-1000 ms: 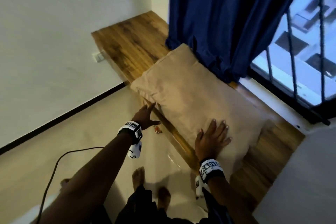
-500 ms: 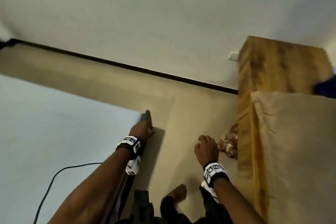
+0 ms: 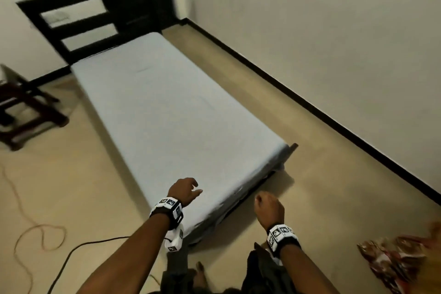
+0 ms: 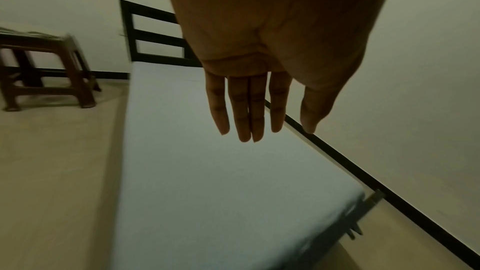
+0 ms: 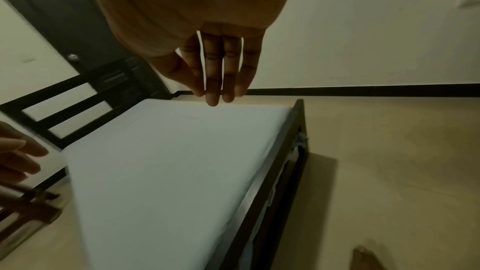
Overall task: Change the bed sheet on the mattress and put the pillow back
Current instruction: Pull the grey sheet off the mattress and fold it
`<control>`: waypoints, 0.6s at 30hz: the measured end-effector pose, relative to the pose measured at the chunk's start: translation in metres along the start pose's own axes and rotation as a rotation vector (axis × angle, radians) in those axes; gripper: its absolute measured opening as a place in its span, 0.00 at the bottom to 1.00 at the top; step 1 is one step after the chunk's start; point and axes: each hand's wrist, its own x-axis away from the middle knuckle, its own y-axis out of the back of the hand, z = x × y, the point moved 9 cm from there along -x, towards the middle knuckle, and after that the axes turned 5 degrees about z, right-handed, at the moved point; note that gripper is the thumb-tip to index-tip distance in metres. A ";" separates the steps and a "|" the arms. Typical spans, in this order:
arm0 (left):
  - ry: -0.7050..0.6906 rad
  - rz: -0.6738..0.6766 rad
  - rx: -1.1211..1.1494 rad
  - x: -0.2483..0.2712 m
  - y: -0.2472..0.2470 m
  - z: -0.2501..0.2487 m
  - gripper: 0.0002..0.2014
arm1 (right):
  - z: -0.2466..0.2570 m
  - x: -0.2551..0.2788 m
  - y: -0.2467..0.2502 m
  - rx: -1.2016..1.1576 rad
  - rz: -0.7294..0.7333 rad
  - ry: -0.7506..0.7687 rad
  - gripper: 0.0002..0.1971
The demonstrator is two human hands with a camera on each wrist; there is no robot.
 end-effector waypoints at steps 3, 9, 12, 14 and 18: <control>0.104 -0.072 0.093 0.046 0.009 0.082 0.19 | 0.057 0.013 -0.047 0.042 0.128 0.059 0.07; 0.345 -0.213 0.300 0.149 0.008 0.231 0.16 | 0.183 0.030 -0.120 0.158 0.318 0.291 0.05; 0.454 -0.275 0.359 0.192 0.003 0.284 0.16 | 0.238 0.036 -0.148 0.214 0.366 0.396 0.06; 0.521 -0.309 0.402 0.214 0.003 0.313 0.17 | 0.273 0.039 -0.165 0.246 0.374 0.471 0.07; 0.607 -0.350 0.475 0.240 0.010 0.357 0.17 | 0.330 0.038 -0.194 0.267 0.396 0.573 0.08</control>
